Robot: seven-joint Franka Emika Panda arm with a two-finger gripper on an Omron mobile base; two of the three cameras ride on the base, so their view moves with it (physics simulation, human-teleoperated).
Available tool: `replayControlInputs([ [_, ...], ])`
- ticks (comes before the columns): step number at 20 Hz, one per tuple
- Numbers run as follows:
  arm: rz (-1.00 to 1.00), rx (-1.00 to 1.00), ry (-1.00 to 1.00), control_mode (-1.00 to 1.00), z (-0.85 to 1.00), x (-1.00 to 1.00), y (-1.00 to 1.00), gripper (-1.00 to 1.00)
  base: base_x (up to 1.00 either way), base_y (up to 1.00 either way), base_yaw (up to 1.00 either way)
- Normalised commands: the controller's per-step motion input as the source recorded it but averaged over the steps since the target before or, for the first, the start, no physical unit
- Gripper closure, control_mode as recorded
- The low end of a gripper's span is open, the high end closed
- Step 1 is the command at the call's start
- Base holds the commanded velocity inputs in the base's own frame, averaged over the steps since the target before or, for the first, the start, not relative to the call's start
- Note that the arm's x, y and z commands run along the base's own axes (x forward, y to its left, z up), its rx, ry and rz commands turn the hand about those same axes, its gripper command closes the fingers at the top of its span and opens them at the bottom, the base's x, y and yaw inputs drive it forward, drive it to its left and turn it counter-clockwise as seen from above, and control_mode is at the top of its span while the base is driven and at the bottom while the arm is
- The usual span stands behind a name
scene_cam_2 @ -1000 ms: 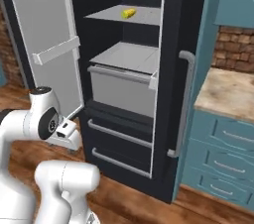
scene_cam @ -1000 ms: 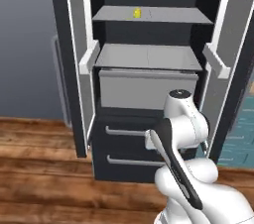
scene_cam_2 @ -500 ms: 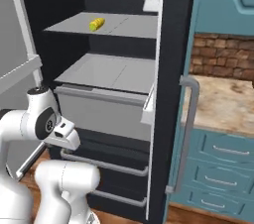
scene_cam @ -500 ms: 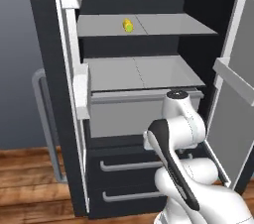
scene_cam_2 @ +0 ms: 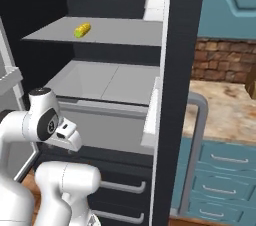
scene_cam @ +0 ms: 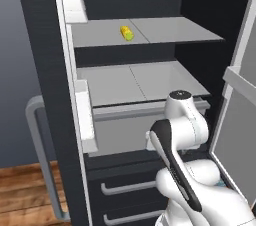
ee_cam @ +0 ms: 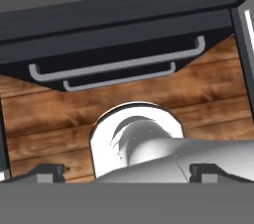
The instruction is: Gather the cucumber and corn from the fridge and place them on a tray on the dining counter. Then gather the chicken drumstick and steak from the fridge and place them on the other tray.
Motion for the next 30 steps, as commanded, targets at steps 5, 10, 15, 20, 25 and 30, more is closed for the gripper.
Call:
replayControlInputs([
  [5,0.00,0.00,0.00,1.00,0.00,0.00,0.00,-1.00,0.39,0.24,-0.06],
  [10,0.00,0.00,0.00,1.00,0.00,0.00,0.00,-1.00,0.00,0.00,0.00],
  [15,0.00,0.00,-0.07,-1.00,0.11,-0.01,0.00,-1.00,0.00,0.01,0.00],
  [20,0.06,0.00,-0.20,-1.00,0.74,-0.07,0.01,-1.00,0.00,0.00,0.00],
  [25,0.26,0.00,-0.23,-1.00,0.88,-0.32,-0.05,-1.00,0.00,0.00,0.00],
  [30,0.12,-0.01,-0.32,-1.00,0.94,-0.23,-0.03,-1.00,0.00,0.00,0.00],
])
